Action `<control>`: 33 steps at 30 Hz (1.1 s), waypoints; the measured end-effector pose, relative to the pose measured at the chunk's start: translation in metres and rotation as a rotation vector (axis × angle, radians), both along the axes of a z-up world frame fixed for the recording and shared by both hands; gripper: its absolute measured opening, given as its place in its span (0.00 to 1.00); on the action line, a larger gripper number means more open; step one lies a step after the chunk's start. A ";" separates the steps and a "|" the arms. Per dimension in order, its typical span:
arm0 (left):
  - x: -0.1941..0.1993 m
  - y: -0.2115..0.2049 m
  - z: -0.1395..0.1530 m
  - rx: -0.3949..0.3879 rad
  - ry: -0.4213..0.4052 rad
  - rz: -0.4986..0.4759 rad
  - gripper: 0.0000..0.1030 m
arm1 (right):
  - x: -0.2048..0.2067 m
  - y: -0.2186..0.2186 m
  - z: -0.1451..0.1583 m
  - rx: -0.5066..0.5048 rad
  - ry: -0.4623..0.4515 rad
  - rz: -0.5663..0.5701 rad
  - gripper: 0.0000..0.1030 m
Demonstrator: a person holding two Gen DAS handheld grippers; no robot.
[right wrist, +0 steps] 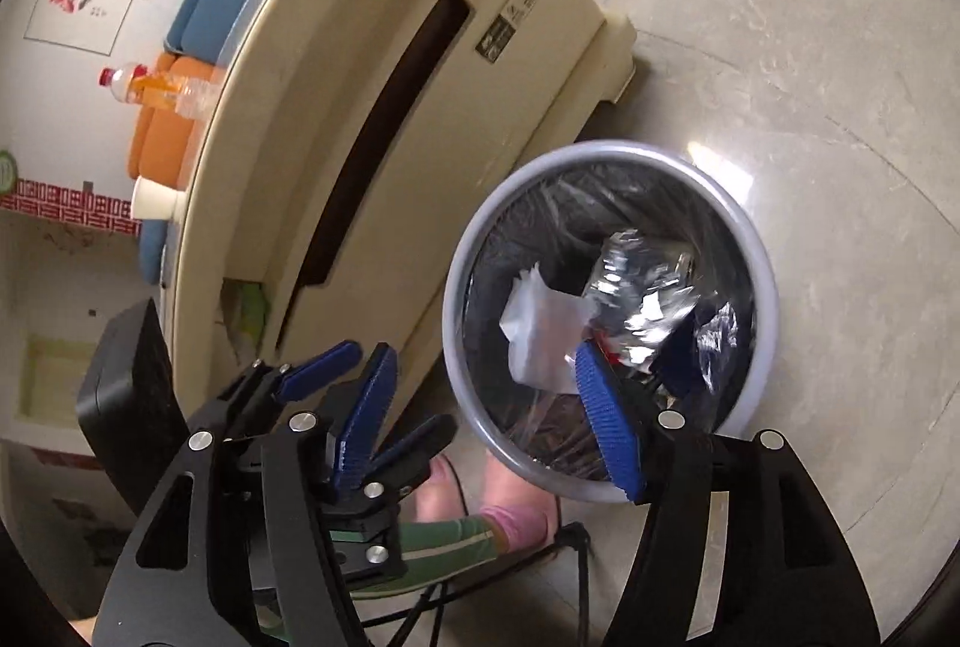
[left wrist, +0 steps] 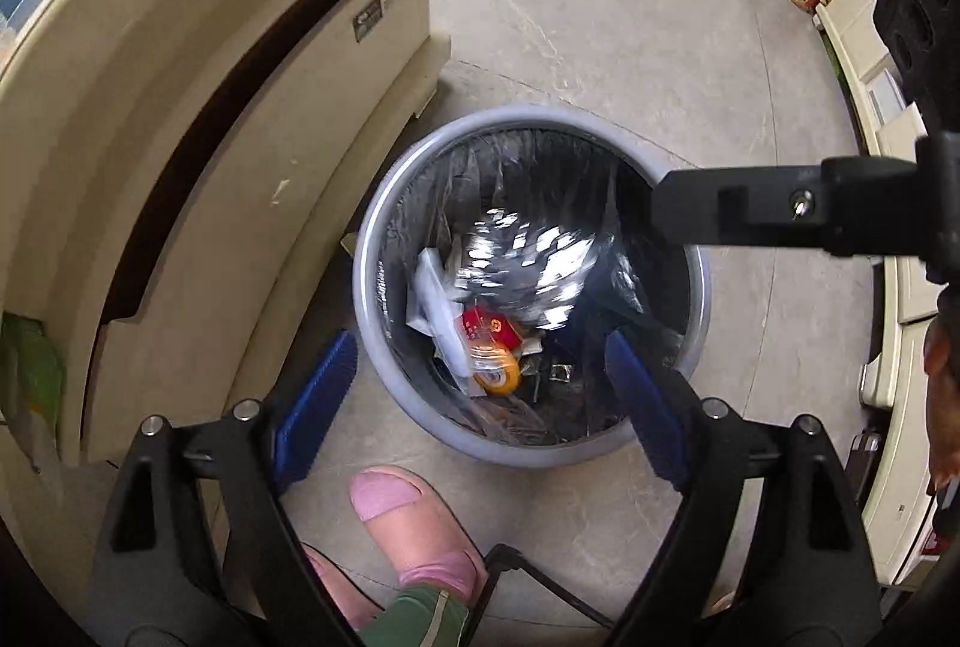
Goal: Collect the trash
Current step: 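Carry the jar lid and foil packet over the bin and open both grippers, then return both grippers from the bin to the table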
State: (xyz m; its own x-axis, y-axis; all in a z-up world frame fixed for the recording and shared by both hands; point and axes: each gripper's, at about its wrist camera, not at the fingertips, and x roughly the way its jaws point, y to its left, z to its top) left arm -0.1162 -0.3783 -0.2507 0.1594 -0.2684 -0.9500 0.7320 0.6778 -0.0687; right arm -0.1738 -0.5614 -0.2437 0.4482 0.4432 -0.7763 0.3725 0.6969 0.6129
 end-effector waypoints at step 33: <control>0.117 0.303 0.189 -0.105 -0.322 0.572 0.86 | 0.147 0.201 0.174 -0.100 -0.298 0.395 0.71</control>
State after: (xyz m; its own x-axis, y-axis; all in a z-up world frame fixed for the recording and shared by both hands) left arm 0.0013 -0.0757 -0.0617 0.5761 -0.1459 -0.8043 0.2541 0.9672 0.0066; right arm -0.0272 -0.3608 -0.0699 0.4702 0.5537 -0.6873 -0.1127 0.8100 0.5755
